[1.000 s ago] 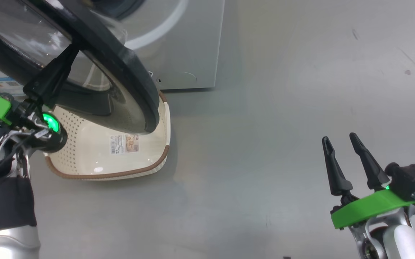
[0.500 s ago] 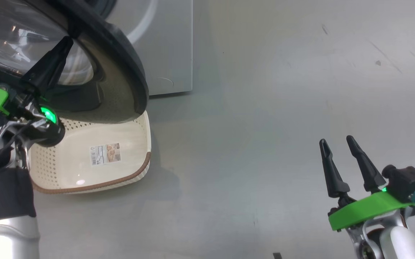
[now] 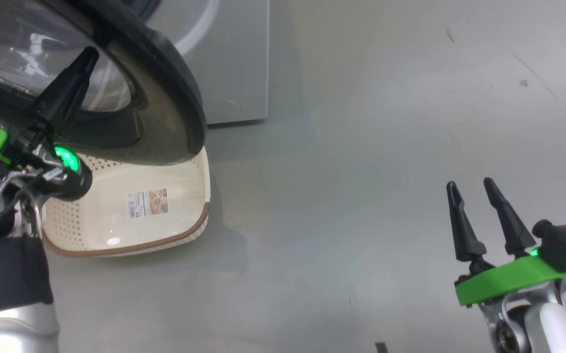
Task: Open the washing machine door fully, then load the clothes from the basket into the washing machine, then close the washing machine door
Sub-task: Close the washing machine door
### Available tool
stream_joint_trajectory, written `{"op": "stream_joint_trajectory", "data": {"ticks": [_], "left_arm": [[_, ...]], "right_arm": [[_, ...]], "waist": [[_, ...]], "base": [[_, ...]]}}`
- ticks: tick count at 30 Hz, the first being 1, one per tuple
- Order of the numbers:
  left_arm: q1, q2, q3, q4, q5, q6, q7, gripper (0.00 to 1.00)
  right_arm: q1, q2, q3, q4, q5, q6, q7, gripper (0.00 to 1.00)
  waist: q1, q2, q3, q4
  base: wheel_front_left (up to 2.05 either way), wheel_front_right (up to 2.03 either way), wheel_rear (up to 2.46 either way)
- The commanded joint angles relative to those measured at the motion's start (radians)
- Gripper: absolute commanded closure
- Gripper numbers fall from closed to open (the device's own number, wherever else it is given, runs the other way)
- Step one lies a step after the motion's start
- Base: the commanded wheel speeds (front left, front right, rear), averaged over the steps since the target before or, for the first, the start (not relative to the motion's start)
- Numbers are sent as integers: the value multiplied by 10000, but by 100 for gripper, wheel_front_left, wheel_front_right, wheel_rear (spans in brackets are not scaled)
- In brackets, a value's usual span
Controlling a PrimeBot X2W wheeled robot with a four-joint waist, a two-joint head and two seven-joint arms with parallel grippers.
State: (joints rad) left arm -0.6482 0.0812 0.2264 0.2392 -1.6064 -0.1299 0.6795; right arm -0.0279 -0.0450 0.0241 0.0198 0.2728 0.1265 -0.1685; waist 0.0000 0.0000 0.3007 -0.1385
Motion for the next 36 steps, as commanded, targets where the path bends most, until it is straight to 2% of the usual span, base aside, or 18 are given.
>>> {"op": "stream_joint_trajectory", "data": {"ticks": [1, 11, 16, 18, 19, 20, 21, 28, 32, 36], "left_arm": [[136, 269, 361, -493, -58, -8, 88, 100], [1559, -82, 526, -1739, -165, -8, 26, 100], [2384, -230, 221, -2702, 17, -8, -276, 100], [2631, -256, 67, -2974, 225, -8, -514, 71], [2752, -264, -2, -3091, 365, -8, -659, 51], [2877, -270, -78, -3210, 541, -8, -824, 5], [3005, -275, -182, -3338, 723, -8, -986, 0], [3935, -93, -1309, -3915, 3168, -8, -2836, 0], [4352, 235, -2122, -3745, 4387, -8, -4260, 0], [4707, 812, -2983, -3259, 5867, -8, -5674, 0]], "right_arm": [[-339, -53, 105, -286, -27, 42, -108, 0], [-380, -53, -258, -251, -318, 42, -106, 0], [-311, -53, -520, -291, -414, 42, -68, 0], [-296, -53, -569, -315, -454, 42, -52, 0], [-300, -53, -565, -322, -478, 42, -41, 0], [-302, -53, -565, -325, -500, 42, -35, 0], [-294, -53, -579, -327, -520, 42, -28, 0], [-137, -53, -694, -369, -681, 42, 60, 0], [11, -53, -714, -399, -802, 42, 148, 0], [220, -53, -726, -465, -908, 42, 267, 0]], "waist": [[0, 0, -40, 56], [0, 0, -363, 350], [0, 0, -521, 584], [0, 0, -591, 669], [0, 0, -631, 687], [0, 0, -688, 708], [0, 0, -744, 738], [0, 0, -1172, 965], [0, 0, -1477, 1079], [0, 0, -1802, 1171]], "base": [[0, 0, 0], [0, 0, 0], [0, 0, 0], [0, 0, 0], [0, 0, 0], [0, 0, 0], [0, 0, 0], [0, 0, 0], [0, 0, 0], [0, 0, 0]]}}
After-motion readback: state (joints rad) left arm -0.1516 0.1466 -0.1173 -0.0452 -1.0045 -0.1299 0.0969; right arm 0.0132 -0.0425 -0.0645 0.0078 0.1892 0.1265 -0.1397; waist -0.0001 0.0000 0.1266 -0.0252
